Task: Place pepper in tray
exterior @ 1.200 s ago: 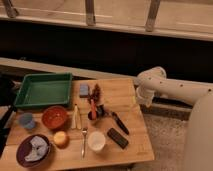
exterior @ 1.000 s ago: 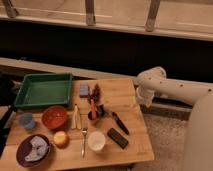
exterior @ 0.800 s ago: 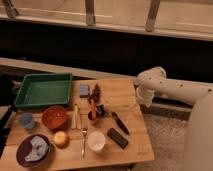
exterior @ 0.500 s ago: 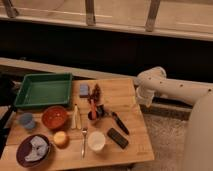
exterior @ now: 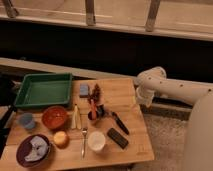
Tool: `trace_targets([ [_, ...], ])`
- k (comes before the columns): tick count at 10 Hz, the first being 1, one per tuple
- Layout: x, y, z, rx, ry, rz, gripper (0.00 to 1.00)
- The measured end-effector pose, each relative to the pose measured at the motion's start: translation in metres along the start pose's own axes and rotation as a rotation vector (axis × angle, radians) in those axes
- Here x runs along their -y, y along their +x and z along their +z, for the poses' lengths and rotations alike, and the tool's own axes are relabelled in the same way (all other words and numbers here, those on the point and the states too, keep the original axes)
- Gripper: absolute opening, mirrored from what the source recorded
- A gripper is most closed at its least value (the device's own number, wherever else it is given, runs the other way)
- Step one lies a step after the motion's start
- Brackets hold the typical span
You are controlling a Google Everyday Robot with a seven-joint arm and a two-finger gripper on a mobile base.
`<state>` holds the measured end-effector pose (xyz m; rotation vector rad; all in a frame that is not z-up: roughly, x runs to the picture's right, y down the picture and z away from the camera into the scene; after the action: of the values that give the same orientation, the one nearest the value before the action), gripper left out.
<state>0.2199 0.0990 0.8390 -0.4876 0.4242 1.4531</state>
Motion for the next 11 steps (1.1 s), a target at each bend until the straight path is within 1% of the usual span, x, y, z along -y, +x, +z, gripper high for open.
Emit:
trace_targets([
  [10,-0.0005,0.0004,0.0003,-0.001,0.0,-0.003,0.63],
  [11,-0.0095,-0.0015,-0.0061,0.037,0.043,-0.07,0.63],
])
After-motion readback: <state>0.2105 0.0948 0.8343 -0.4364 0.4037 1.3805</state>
